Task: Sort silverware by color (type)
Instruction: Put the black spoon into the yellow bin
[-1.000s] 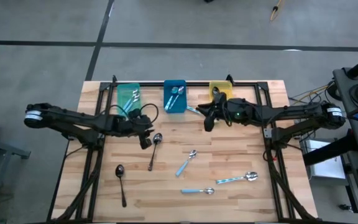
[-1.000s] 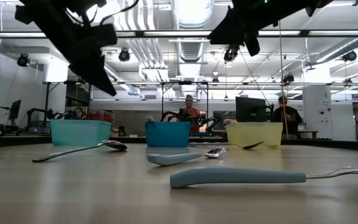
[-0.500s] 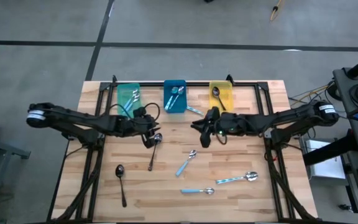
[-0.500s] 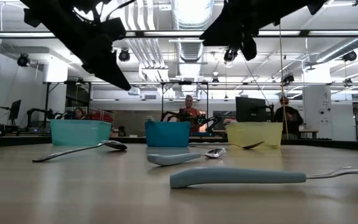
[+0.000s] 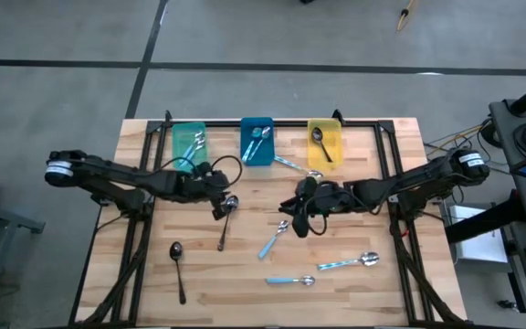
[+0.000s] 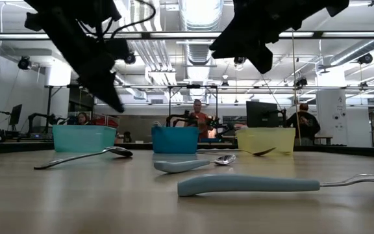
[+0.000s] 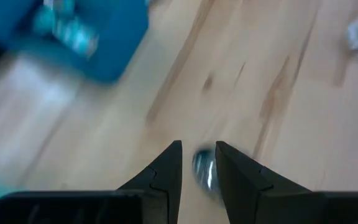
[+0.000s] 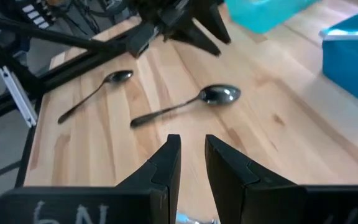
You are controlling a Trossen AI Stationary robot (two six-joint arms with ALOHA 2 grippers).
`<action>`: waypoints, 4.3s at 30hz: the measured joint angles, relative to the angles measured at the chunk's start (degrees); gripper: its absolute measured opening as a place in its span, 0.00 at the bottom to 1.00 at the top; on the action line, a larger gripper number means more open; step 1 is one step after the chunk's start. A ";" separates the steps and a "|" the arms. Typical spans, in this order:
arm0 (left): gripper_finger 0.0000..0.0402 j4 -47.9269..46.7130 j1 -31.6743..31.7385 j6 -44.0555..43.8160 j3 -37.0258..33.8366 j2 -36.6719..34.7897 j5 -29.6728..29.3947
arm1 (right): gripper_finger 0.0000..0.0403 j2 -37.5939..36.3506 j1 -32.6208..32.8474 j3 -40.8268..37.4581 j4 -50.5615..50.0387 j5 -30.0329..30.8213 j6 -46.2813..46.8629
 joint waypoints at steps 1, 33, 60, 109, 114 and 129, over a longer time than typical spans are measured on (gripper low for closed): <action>0.19 -3.53 0.00 -2.28 0.57 -0.02 0.10 | 0.16 -0.16 0.12 0.00 -0.77 -0.04 0.44; 0.29 -5.75 -6.73 -39.30 1.69 11.03 9.20 | 0.16 -1.69 0.05 0.00 -6.42 0.77 -12.56; 0.03 -7.16 -8.87 -37.96 7.56 22.53 7.56 | 0.16 -1.62 -0.06 0.00 -6.60 3.95 -14.78; 0.00 42.80 -4.85 24.46 5.00 -2.67 55.92 | 0.16 9.96 7.13 -0.15 31.82 3.77 -35.18; 0.00 45.05 -4.79 24.50 2.79 -2.58 55.71 | 0.16 10.13 7.09 -0.15 40.19 3.91 -40.47; 0.00 45.23 -3.73 26.40 1.04 -2.89 41.52 | 0.20 10.11 7.09 -0.13 44.93 3.77 -46.34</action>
